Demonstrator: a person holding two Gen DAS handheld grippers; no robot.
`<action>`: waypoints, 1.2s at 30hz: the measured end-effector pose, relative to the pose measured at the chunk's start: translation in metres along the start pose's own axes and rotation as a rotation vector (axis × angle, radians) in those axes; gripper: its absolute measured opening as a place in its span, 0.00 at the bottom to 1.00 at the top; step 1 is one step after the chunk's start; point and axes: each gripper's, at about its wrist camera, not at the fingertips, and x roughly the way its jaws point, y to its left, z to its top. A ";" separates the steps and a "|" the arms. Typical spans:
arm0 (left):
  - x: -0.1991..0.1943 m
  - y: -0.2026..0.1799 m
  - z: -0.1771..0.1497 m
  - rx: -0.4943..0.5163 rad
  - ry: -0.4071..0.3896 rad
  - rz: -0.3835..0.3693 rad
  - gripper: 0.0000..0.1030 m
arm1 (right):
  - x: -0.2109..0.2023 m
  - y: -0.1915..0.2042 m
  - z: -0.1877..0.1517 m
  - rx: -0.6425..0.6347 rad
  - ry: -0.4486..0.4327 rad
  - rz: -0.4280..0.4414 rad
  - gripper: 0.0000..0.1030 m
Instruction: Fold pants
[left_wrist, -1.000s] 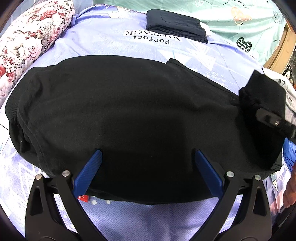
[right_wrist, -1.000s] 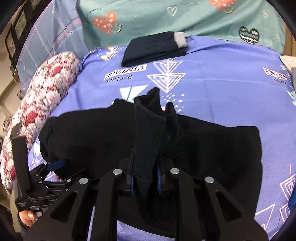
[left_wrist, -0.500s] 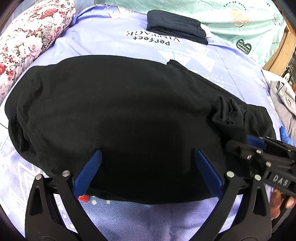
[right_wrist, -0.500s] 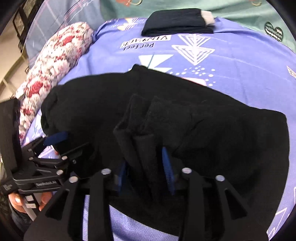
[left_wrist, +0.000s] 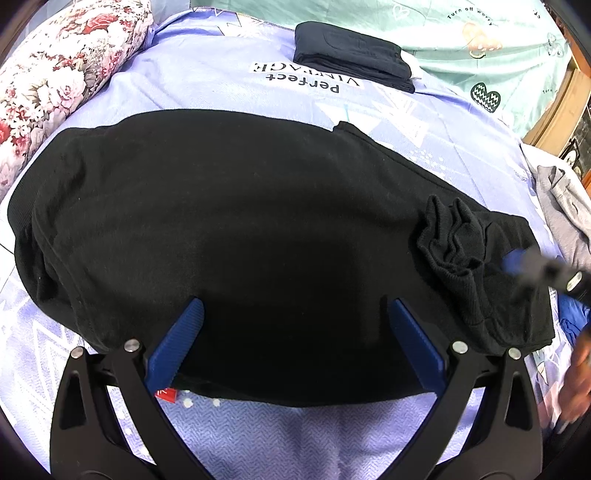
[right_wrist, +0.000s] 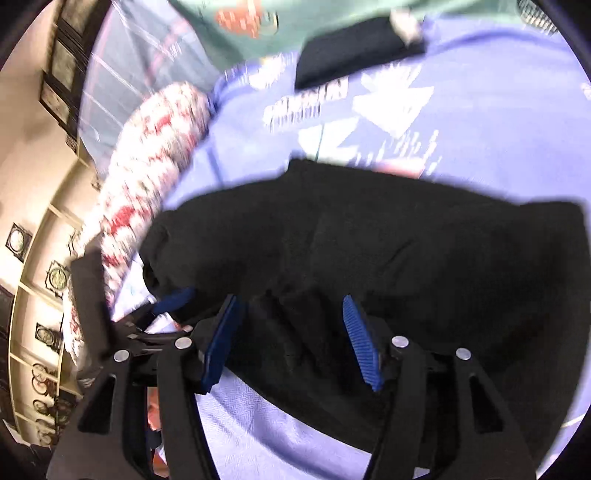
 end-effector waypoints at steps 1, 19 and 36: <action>0.000 0.000 0.000 0.000 0.000 0.000 0.98 | -0.015 -0.008 0.004 0.006 -0.038 -0.039 0.58; 0.005 -0.010 0.000 0.047 0.024 0.066 0.98 | -0.020 -0.124 0.021 0.054 -0.009 -0.375 0.26; 0.007 -0.012 0.001 0.059 0.030 0.083 0.98 | -0.062 -0.084 -0.048 -0.054 0.062 -0.307 0.36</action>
